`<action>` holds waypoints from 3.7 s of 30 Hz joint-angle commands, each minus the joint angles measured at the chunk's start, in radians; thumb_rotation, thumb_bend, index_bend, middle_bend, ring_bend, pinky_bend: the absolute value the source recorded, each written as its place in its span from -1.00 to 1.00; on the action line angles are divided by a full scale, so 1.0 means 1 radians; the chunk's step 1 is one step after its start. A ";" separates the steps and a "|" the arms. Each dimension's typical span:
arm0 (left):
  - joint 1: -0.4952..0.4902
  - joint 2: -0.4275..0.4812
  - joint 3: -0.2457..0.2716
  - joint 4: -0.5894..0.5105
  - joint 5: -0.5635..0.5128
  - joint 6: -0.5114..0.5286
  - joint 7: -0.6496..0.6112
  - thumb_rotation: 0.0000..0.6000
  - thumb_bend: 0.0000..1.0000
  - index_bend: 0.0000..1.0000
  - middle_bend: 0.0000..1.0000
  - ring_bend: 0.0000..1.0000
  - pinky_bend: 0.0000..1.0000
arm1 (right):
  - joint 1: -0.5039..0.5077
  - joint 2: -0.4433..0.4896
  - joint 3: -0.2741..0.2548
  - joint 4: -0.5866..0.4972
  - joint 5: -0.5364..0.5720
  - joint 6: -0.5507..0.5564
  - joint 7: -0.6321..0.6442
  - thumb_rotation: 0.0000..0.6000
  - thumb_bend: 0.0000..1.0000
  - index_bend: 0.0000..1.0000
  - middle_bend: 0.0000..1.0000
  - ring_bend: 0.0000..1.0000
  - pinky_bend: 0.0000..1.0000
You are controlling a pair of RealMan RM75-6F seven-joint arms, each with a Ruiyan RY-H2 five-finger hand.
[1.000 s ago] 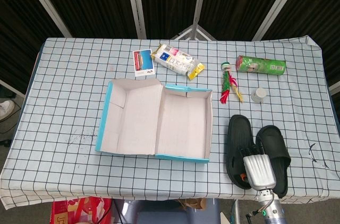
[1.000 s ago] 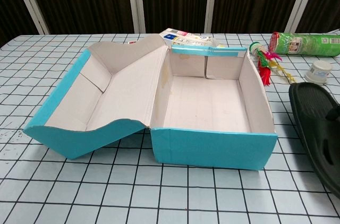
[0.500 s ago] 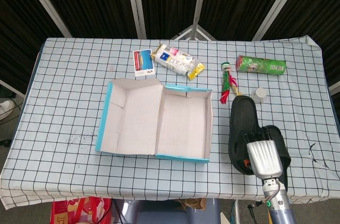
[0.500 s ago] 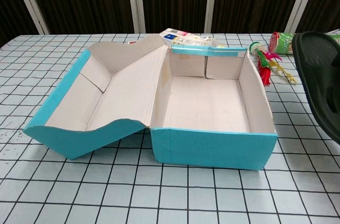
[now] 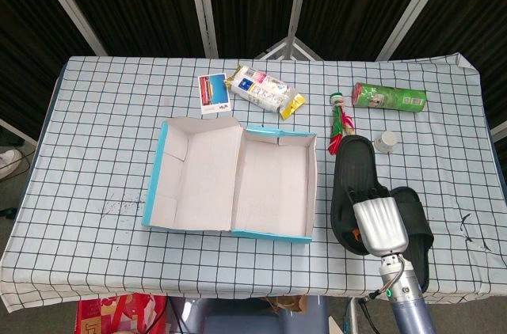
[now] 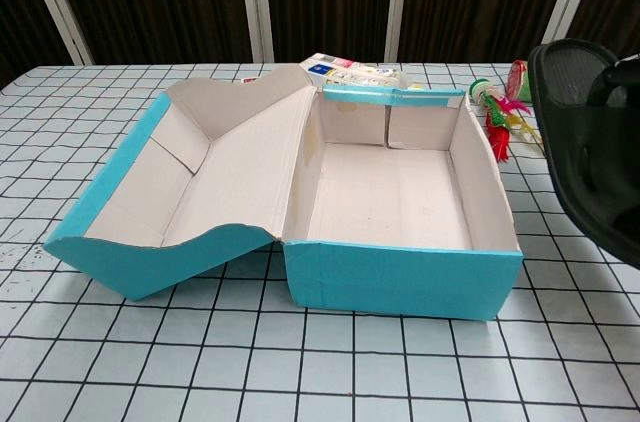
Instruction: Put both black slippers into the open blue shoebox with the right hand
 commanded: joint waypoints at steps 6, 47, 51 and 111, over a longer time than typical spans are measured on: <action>-0.002 -0.001 0.000 0.000 -0.003 -0.005 0.004 1.00 -0.25 -0.80 -0.87 -0.94 -0.74 | 0.092 -0.013 0.093 -0.035 0.131 -0.064 0.049 1.00 0.00 0.23 0.06 0.32 0.29; -0.007 0.002 -0.003 0.012 -0.013 -0.019 -0.012 1.00 -0.25 -0.80 -0.87 -0.94 -0.74 | 0.422 -0.050 0.413 0.022 0.974 -0.428 0.942 1.00 0.05 0.29 0.06 0.33 0.29; -0.007 0.002 -0.002 0.011 -0.012 -0.021 -0.013 1.00 -0.25 -0.80 -0.87 -0.94 -0.74 | 0.440 -0.069 0.390 0.062 0.939 -0.413 0.948 1.00 0.05 0.29 0.06 0.33 0.29; -0.006 0.007 0.000 0.011 -0.012 -0.022 -0.022 1.00 -0.25 -0.80 -0.87 -0.94 -0.74 | 0.518 -0.300 0.191 0.351 0.762 -0.265 0.923 1.00 0.12 0.33 0.06 0.33 0.29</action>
